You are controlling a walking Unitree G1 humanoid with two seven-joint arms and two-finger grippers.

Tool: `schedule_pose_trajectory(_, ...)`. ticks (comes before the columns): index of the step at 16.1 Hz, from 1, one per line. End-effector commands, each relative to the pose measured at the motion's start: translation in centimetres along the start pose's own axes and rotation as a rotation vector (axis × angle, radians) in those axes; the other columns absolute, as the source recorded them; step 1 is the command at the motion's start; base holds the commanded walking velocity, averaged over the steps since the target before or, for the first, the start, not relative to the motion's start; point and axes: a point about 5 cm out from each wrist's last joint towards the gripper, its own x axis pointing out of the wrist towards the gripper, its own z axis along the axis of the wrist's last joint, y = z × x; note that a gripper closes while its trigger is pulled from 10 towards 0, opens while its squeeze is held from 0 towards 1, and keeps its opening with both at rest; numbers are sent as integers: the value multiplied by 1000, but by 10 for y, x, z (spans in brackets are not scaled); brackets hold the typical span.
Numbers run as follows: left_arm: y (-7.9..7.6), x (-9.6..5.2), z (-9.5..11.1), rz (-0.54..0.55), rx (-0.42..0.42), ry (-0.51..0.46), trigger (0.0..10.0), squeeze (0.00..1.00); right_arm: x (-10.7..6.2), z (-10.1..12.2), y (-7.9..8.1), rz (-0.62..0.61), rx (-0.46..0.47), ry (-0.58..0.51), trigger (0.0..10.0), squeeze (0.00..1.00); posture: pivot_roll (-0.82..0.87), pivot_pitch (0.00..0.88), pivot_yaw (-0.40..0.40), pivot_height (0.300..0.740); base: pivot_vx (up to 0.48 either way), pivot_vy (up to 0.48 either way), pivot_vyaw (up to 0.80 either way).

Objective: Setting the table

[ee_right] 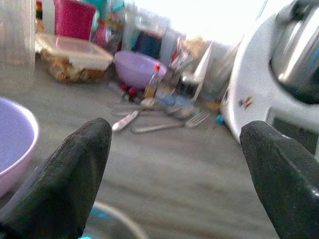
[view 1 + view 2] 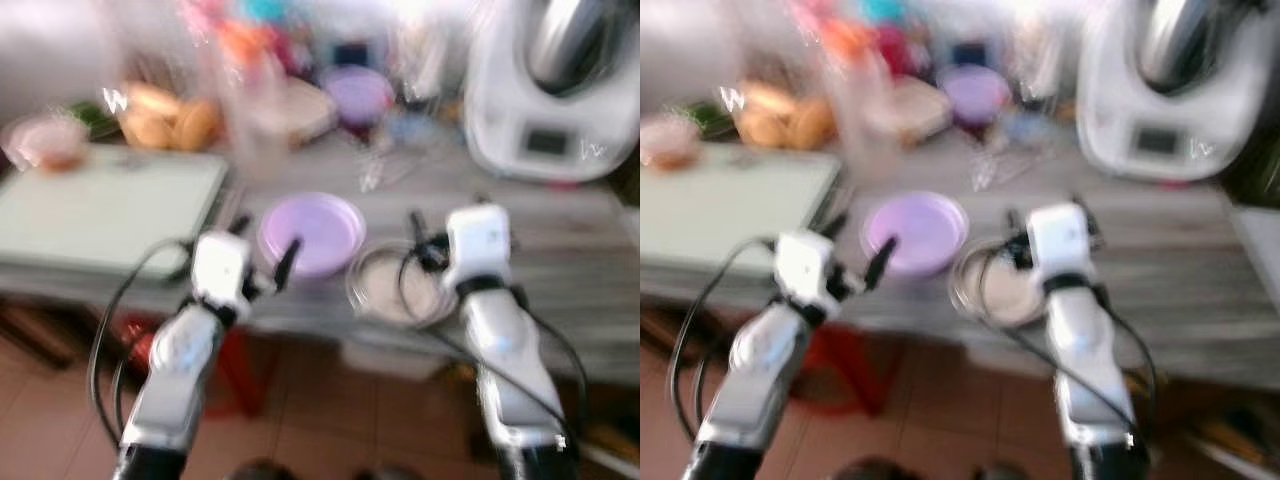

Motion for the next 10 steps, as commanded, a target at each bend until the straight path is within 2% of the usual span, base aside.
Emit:
schedule_pose_trajectory(1, 3, -2, 2, -1, 2, 3, 10000, 0, 1, 0, 2, -7, 17, 19, 10000, 0, -31, 0, 10, 740, 0, 0, 0)
schedule_pose_trajectory(6, 14, -9, -1, -52, 15, 51, 10000, 0, -5, -21, 5, -15, 75, 192, 10000, 0, -22, 0, 16, 740, 0, 0, 0)
schedule_pose_trajectory(9, 12, -15, -6, -95, 28, 81, 10000, 0, -7, -27, 7, 14, 102, 239, 10000, 0, -23, 0, 23, 740, 0, 0, 0)
schedule_pose_trajectory(10, 12, -15, -6, -97, 26, 83, 10000, 0, -6, -29, 11, 45, 146, 268, 10000, 0, -21, 0, 22, 740, 0, 0, 0)
